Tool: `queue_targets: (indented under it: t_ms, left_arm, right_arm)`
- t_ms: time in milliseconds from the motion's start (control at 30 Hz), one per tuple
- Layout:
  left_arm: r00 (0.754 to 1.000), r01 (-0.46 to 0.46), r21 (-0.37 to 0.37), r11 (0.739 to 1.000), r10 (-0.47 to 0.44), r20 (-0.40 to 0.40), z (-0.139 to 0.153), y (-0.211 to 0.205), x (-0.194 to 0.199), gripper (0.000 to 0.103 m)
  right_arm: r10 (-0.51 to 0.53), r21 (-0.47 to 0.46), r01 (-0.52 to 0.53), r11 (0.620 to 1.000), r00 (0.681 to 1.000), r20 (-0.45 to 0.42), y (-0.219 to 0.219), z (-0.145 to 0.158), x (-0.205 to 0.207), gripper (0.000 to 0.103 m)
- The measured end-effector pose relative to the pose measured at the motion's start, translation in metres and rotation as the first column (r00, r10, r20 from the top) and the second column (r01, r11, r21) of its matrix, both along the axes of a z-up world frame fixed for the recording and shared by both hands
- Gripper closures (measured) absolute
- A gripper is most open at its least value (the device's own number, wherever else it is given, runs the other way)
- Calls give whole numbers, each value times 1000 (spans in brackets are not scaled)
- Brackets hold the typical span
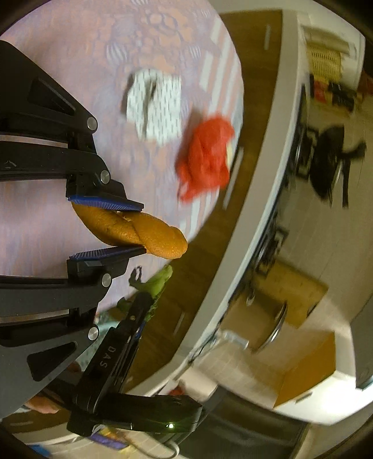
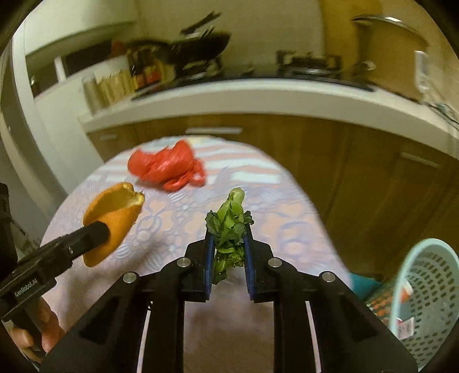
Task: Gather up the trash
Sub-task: 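Carry the crust and vegetable over the basket and open both tools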
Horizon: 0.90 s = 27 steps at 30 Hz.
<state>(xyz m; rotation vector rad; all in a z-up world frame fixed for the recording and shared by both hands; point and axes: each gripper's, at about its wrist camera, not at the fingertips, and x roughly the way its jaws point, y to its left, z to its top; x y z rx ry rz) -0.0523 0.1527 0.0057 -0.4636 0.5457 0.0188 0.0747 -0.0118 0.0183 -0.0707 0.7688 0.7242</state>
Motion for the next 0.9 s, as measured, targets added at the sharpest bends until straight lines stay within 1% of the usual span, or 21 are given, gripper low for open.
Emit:
queue_targets:
  t_ms: [67,200,300,400,467,533,600,667,733,900]
  left_arm:
    - [999,43,-9,999,-43,4,6,-18,9,80]
    - [990,137,9,991,-137,17,19,-64,29,80]
    - [977,210,17,977,-211,17,25,-100,49,80]
    - [960,281,21,960,-281,4,25,-134,70,80]
    - [946,325,28,945,-325,-6,23,-159,86,80]
    - [938,346,52,937,-347,-7,22,-176,96,80]
    - [927,375,103,921,-375,-16,19,-204,109,80]
    - [912,410,110,906,-408,-37,13,-226,122,80]
    - [903,430,113,896,-427,-52,9,-238,132,80]
    - [878,478,113,871,-468,-104,-8,-270,154,80]
  right_arm:
    - [-44,18,43,999,999,14,-25,8,2,88]
    - [-130,61,127,990,991,38,-83,21,4,88]
    - [-219,83,214,973,974,62,-129,28,7,88]
    - [-304,91,299,950,951,60,-173,27,14,88]
    - [-364,81,359,930,930,56,-201,23,18,88]
    - [-407,77,403,912,912,47,-221,18,23,88]
    - [-438,78,435,897,898,26,-241,10,29,88]
    - [-468,70,466,882,884,8,-258,1,33,88]
    - [-488,53,488,871,873,-21,-271,-11,39,88]
    - [-523,18,525,851,850,-64,-289,-35,46,88]
